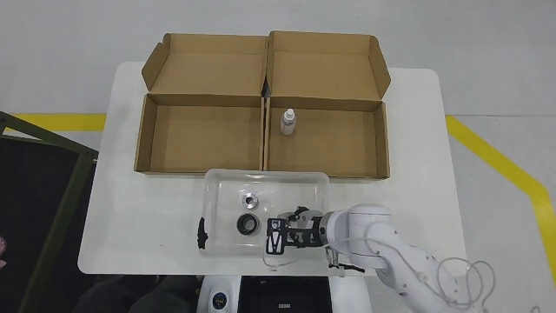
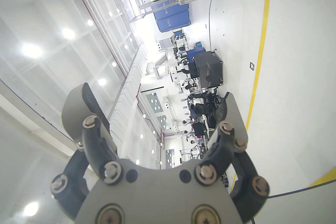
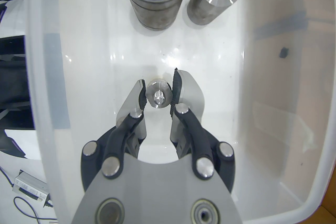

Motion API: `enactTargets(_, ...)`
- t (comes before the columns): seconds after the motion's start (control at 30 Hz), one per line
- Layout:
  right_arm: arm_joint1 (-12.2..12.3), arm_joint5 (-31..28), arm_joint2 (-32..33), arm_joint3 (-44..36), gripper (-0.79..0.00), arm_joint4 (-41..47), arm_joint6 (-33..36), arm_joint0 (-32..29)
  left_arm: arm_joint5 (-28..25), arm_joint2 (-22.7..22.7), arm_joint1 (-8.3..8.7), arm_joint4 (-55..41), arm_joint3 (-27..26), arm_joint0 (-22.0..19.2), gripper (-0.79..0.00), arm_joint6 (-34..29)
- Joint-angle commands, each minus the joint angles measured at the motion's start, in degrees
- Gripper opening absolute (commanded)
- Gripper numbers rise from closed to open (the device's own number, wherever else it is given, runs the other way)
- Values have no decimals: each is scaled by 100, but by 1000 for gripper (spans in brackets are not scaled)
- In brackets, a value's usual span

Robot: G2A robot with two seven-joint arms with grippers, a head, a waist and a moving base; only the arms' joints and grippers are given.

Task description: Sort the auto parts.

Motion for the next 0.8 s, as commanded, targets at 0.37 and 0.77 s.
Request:
enactTargets(0.37,57,-212,109,-422,-785,121,-644,10,0,0,0,0,0,0,0,0)
enactTargets(0.77,81,-327,214,-828,-785,72,-1289,213,0,0,0,0,0,0,0,0)
